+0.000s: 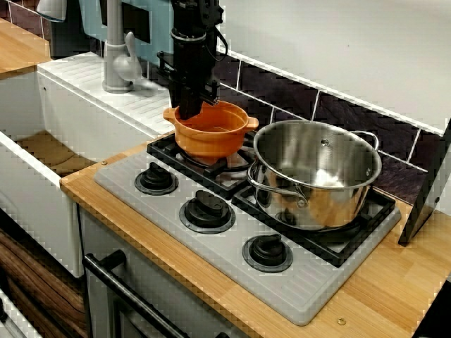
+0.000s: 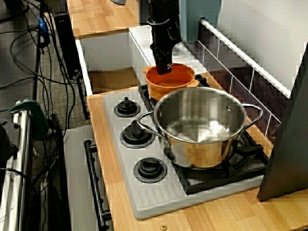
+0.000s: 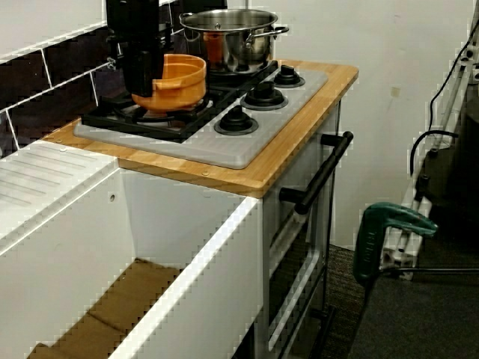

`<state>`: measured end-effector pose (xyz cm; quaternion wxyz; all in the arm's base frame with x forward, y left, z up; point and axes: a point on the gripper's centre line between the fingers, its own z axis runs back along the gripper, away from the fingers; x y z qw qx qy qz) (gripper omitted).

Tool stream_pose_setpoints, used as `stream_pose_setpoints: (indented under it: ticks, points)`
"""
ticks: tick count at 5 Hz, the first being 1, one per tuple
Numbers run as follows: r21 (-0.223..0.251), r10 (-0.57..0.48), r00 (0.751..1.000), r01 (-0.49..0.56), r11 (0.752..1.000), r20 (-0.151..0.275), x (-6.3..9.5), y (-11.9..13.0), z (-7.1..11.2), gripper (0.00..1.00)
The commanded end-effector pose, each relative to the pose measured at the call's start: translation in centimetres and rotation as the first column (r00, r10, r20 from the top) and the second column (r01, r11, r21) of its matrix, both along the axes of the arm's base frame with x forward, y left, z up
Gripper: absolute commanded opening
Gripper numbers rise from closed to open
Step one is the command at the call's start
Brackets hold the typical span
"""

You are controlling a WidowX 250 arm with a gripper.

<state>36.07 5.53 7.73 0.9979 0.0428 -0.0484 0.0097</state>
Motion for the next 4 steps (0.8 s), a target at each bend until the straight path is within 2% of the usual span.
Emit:
stream_pose_setpoints:
  ticks: [1,3,4]
  points:
    - [-0.04,-0.038,0.998,0.04,0.998,0.059,-1.7,0.0,4.2,0.0]
    - [-0.075,-0.044,0.998,0.047,0.996,0.041,-1.4,0.2,6.1,0.0]
    - [-0.096,-0.058,0.997,0.063,0.993,0.051,-0.8,0.1,8.1,0.0]
